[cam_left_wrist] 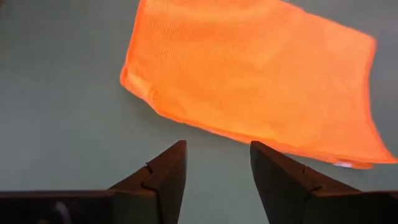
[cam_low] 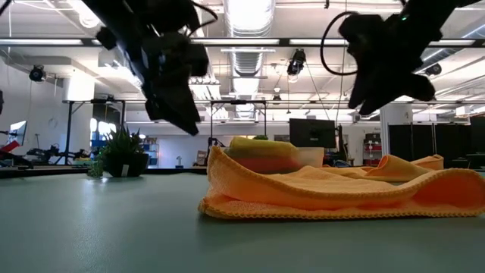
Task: Fold microfiber towels
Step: Fold the bottom orange microfiber towel
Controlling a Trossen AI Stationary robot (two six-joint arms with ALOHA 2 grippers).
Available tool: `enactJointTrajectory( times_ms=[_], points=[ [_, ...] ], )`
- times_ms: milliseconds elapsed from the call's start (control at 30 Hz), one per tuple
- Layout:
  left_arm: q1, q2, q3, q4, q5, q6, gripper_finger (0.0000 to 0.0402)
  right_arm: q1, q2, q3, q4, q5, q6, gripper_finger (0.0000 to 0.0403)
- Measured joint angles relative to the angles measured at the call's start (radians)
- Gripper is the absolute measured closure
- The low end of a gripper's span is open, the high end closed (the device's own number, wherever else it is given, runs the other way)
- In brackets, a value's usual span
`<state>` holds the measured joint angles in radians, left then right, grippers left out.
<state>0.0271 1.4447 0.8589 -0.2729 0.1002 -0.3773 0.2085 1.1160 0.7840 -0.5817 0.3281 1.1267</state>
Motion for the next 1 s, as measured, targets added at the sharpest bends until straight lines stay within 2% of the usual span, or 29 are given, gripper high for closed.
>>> enactJointTrajectory(
  times_ms=[200, 533, 800, 1000],
  points=[
    [0.008, 0.100, 0.000, 0.063, 0.027, 0.001, 0.0240, -0.122, 0.000, -0.034, 0.144, -0.133, -0.011, 0.0269],
    [0.015, 0.136, 0.000, 0.085, 0.029, -0.009, 0.0240, -0.247, 0.000, -0.152, 0.375, -0.225, -0.001, 0.0268],
    [0.069, 0.139, 0.000, 0.082, 0.033, -0.107, 0.0239, -0.268, 0.000, -0.235, 0.506, -0.230, 0.000, 0.0266],
    [0.118, 0.139, 0.000, 0.090, 0.097, -0.192, 0.0239, -0.268, 0.000, -0.242, 0.521, -0.229, 0.025, 0.0266]
  ],
)
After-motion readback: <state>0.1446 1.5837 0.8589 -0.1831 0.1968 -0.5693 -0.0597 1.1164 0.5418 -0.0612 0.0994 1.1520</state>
